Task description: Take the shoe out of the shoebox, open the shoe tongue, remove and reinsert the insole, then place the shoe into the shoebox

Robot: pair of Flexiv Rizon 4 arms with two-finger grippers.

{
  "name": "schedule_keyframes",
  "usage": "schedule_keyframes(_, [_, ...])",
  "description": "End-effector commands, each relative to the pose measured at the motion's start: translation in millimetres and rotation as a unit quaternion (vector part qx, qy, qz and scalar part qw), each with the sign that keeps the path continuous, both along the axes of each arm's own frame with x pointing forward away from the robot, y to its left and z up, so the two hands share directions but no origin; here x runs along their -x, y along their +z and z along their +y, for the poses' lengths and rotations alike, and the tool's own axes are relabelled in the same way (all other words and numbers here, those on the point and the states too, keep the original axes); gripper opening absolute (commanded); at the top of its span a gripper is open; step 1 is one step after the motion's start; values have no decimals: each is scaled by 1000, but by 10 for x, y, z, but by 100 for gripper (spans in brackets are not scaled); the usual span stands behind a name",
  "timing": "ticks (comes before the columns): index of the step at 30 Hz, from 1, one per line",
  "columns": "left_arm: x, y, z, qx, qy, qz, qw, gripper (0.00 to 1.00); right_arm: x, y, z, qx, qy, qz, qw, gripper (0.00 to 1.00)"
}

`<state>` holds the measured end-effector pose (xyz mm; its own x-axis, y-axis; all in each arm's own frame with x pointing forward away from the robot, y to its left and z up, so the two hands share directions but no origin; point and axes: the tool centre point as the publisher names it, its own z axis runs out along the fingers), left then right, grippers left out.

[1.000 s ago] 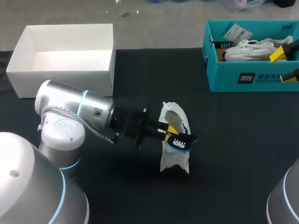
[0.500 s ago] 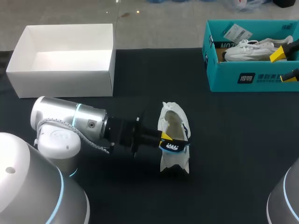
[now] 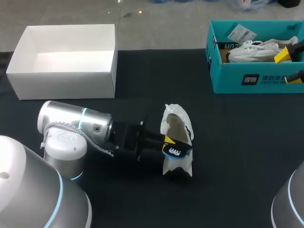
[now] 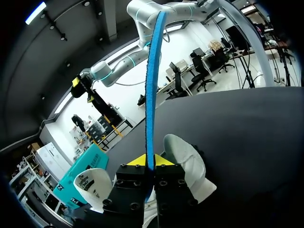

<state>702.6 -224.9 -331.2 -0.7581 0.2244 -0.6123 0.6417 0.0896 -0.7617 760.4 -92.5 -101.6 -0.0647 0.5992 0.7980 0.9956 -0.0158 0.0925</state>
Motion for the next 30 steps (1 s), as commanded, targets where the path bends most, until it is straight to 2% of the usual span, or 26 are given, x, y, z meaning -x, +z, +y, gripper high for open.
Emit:
schedule_keyframes(1, [-94,-74,-74,-4,2,4,1000,0,-2,-2,7,2,-1,1,1000,100])
schedule_keyframes(9, [-195,-150,-87,-10,12,14,1000,0,-2,-2,7,2,-1,1,1000,100])
schedule_keyframes(30, [-195,-151,-86,-10,13,16,1000,0,-2,-2,7,2,-1,1,1000,100])
